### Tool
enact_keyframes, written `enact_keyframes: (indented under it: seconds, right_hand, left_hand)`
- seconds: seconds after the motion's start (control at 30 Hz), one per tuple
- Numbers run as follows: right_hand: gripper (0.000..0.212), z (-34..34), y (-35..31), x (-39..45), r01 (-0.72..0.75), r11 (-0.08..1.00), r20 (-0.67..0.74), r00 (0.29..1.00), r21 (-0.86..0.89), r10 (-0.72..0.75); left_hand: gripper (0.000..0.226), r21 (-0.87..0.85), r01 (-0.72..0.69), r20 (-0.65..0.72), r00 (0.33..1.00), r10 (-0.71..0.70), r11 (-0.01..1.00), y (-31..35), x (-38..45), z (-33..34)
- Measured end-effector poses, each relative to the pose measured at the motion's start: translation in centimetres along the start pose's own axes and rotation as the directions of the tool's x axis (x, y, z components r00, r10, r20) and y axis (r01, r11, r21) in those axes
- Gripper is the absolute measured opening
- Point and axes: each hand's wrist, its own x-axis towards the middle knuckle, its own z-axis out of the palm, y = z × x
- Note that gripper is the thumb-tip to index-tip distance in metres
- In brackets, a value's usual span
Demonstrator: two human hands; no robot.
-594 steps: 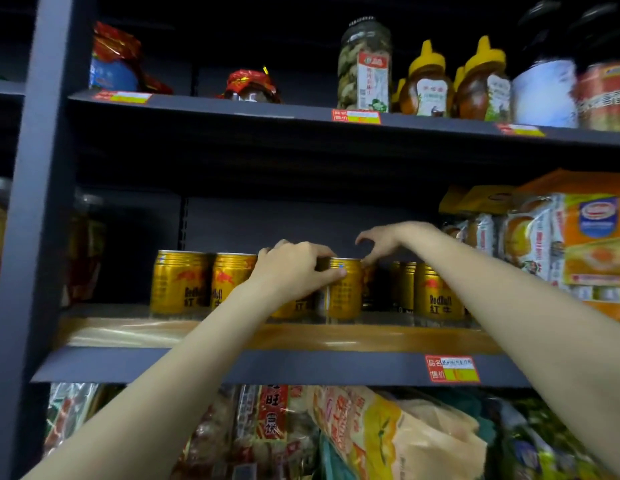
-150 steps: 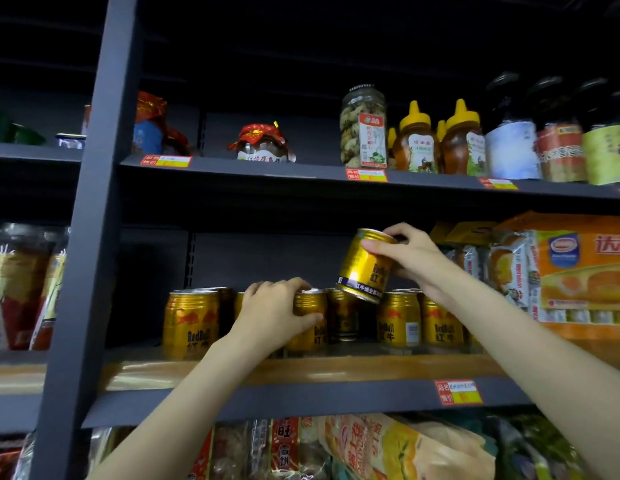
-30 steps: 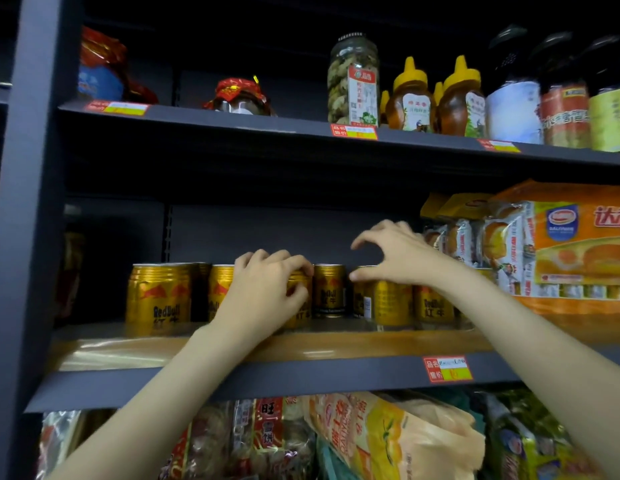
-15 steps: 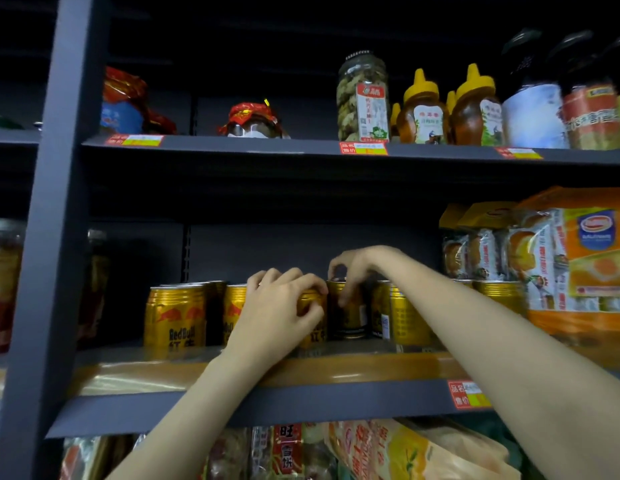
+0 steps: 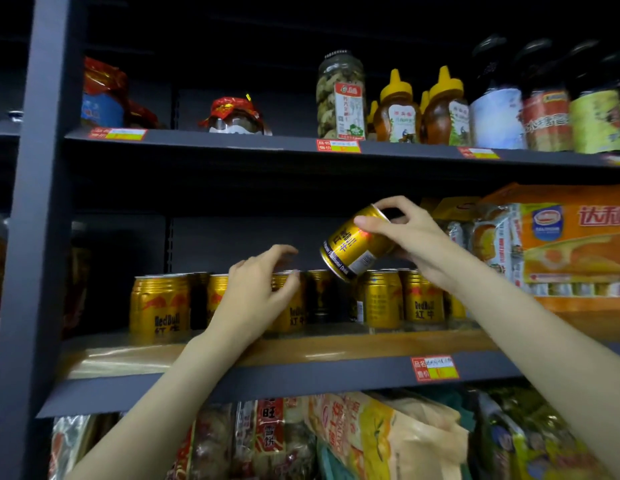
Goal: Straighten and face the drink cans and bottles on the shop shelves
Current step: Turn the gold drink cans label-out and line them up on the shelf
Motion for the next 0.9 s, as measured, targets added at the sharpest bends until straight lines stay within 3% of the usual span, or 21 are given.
enact_keyframes:
  seconds: [0.07, 0.13, 0.23, 0.33, 0.47, 0.63, 0.73, 0.8, 0.9]
  right_hand:
    - [0.055, -0.2, -1.2, -1.7, -0.007, 0.998, 0.044, 0.999, 0.059, 0.004]
    - [0.061, 0.0, -1.9, -3.2, 0.005, 0.994, 0.084, 0.996, 0.114, -0.015]
    - [0.06, 0.4, -2.7, -4.9, 0.026, 0.984, 0.132, 0.99, 0.176, -0.05]
    - [0.058, 0.4, -2.6, -6.0, 0.025, 0.981, 0.159, 0.986, 0.191, -0.056]
    - [0.058, 0.1, -1.9, -6.9, -0.075, 0.991, 0.256, 0.966, 0.109, 0.044]
    - [0.048, 0.7, -0.8, -7.4, -0.25, 0.887, 0.312, 0.941, 0.388, 0.129]
    - [0.048, 1.2, -0.2, -7.6, -0.175, 0.881, 0.218, 0.972, 0.44, 0.084]
    - [0.05, 1.3, 0.0, -7.7, -0.057, 0.908, 0.139, 0.99, 0.415, -0.001]
    - [0.056, 1.2, 0.0, -7.7, 0.086, 0.952, 0.099, 0.988, 0.292, -0.119]
  left_hand:
    - [0.033, -0.136, 0.003, -0.05, 0.999, -0.009, 0.991, 1.4, -0.1, -0.4]
    - [0.046, -0.34, 0.064, 0.021, 0.998, -0.061, 0.938, 3.4, -0.5, -0.6]
    - [0.055, -0.584, 0.243, 0.24, 0.963, -0.121, 0.774, 5.2, -0.8, -0.4]
    - [0.055, -0.711, 0.338, 0.292, 0.94, -0.178, 0.616, 5.2, -1.1, -0.5]
    - [0.064, -0.616, 0.179, 0.116, 0.984, -0.137, 0.767, 4.2, -1.6, -0.6]
    - [0.074, -0.522, -0.031, 0.03, 0.998, 0.055, 0.852, 4.2, -1.9, -1.3]
    - [0.078, -0.514, 0.008, 0.061, 0.998, 0.027, 0.858, 4.5, -2.0, -0.9]
    - [0.072, -0.618, 0.172, 0.171, 0.982, -0.082, 0.767, 5.0, -2.1, -0.7]
    - [0.058, -0.82, 0.459, 0.404, 0.888, -0.22, 0.343, 5.5, -2.0, -0.7]
